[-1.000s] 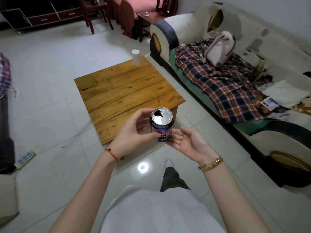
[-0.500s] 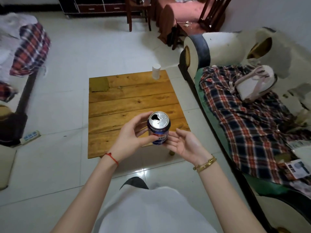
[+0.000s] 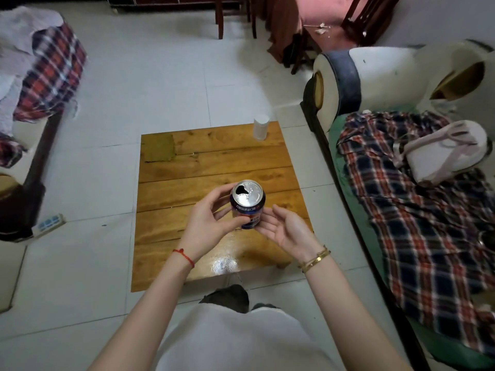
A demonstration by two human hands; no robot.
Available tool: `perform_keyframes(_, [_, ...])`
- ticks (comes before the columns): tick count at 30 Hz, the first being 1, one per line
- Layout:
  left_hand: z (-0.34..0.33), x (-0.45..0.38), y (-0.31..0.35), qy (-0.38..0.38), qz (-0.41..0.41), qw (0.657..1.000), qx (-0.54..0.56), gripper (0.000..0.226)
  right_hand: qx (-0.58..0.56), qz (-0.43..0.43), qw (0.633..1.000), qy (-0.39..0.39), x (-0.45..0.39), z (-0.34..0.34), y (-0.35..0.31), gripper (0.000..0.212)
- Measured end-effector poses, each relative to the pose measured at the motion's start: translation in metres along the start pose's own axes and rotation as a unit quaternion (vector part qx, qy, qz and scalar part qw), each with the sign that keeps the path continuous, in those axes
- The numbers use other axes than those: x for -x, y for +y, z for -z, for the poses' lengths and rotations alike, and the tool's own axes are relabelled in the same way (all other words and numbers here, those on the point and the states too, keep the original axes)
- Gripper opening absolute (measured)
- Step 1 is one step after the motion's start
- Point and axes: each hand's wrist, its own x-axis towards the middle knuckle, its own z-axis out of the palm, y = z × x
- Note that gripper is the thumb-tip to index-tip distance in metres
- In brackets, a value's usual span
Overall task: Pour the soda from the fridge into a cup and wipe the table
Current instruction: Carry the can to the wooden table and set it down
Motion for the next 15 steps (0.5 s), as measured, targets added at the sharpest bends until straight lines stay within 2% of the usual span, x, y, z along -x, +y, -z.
perform_keyframes(3, [0.002, -0.039, -0.005, 0.005, 0.000, 1.000, -0.003, 0.066, 0.044, 0.031, 0.999, 0.007, -0.033, -0.006, -0.020, 0.028])
perform_keyframes(9, [-0.006, -0.106, -0.030, 0.029, 0.032, 0.999, 0.006, 0.067, 0.114, 0.050, 0.992, 0.033, -0.117, -0.001, -0.044, 0.036])
perform_keyframes(15, [-0.024, -0.159, -0.080, 0.055, 0.070, 0.996, 0.019, 0.068, 0.172, 0.063, 0.980, 0.085, -0.184, 0.016, -0.054, 0.034])
